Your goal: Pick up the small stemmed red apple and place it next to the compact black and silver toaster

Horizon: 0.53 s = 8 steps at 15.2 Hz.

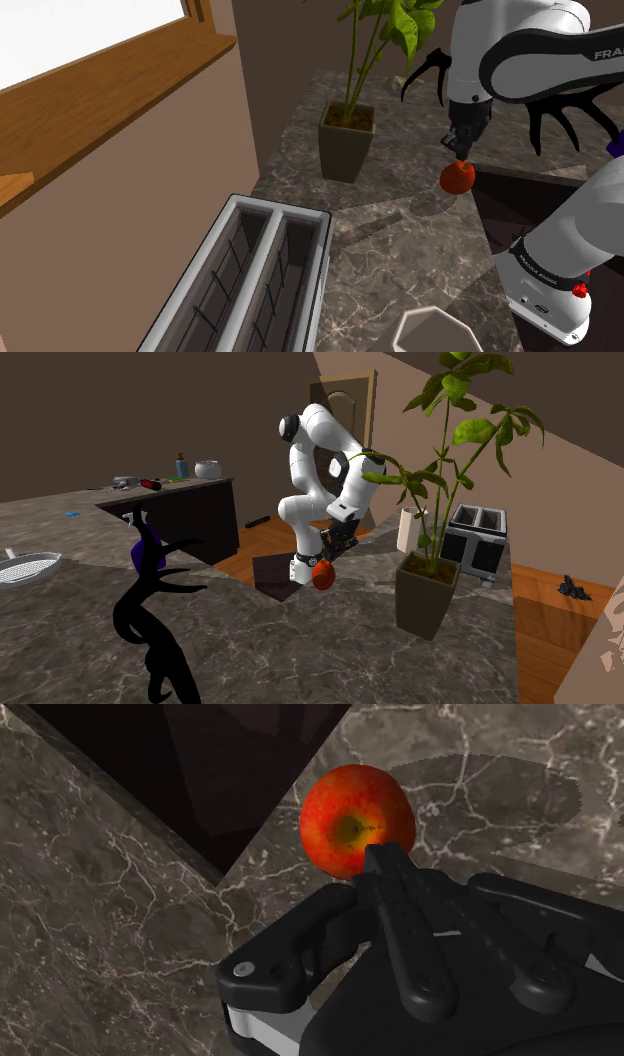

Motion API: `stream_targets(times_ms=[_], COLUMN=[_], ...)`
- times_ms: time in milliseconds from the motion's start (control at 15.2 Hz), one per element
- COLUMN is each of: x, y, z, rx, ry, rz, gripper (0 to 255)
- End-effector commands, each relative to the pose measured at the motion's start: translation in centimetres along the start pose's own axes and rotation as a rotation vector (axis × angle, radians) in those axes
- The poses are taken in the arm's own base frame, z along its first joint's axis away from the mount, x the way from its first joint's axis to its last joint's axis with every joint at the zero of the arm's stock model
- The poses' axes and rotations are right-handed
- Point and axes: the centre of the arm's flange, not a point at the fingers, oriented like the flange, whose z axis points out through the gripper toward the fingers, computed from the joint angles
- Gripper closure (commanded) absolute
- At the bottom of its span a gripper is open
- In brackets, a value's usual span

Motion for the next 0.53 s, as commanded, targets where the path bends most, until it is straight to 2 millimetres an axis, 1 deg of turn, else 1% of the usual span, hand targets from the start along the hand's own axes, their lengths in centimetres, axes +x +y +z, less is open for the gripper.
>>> stream_targets(times_ms=[0,66,132,198,264,462], x=[0.0,0.0,-2.4,-4.7,-6.5,-6.1], y=[0.0,0.0,2.1,4.3,6.1,5.7], z=[0.0,0.0,-0.4,-0.4,0.0,1.4], rx=[0.0,0.0,0.083,0.166,0.231,0.231], ry=[0.0,0.0,0.097,0.194,0.269,0.269], rz=[0.0,0.0,-0.031,-0.062,-0.086,-0.086], gripper=[255,0,0,0,0,0])
